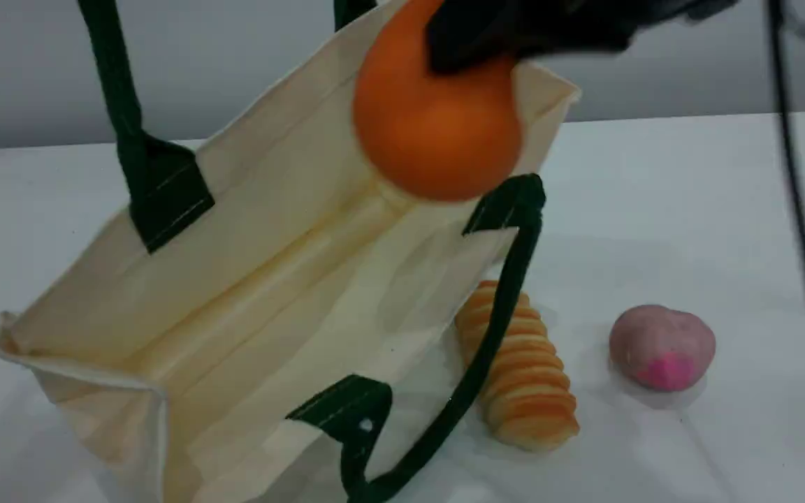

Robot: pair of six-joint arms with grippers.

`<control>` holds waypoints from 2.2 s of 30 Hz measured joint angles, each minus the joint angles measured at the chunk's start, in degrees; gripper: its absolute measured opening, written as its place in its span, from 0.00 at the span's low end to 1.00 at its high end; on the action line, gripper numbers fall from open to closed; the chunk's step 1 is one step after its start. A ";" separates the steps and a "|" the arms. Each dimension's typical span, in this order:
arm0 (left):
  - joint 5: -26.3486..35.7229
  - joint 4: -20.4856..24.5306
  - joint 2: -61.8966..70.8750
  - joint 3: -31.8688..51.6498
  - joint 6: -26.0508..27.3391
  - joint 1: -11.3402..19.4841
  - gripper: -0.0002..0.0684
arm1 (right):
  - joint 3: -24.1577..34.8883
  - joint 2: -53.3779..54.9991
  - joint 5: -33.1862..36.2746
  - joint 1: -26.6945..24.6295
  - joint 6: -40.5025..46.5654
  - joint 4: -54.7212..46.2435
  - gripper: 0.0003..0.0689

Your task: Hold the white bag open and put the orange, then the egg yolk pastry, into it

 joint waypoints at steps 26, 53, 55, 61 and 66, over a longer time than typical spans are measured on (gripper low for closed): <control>0.26 -0.46 0.00 0.05 0.00 0.00 0.14 | -8.64 22.26 -16.37 7.41 0.00 3.80 0.04; 0.26 -0.52 0.00 0.05 -0.17 0.00 0.14 | -14.89 29.81 -14.61 8.52 -3.66 3.59 0.48; 0.26 -0.41 0.00 0.05 -0.17 0.00 0.14 | -14.93 29.60 -14.29 8.52 -3.66 3.59 0.59; 0.26 -0.14 0.00 0.05 -0.09 0.00 0.14 | -14.93 26.91 -9.34 8.45 -6.78 3.59 0.71; 0.26 0.10 0.00 0.05 0.01 0.00 0.14 | -14.87 22.60 -3.94 8.45 -9.93 3.46 0.72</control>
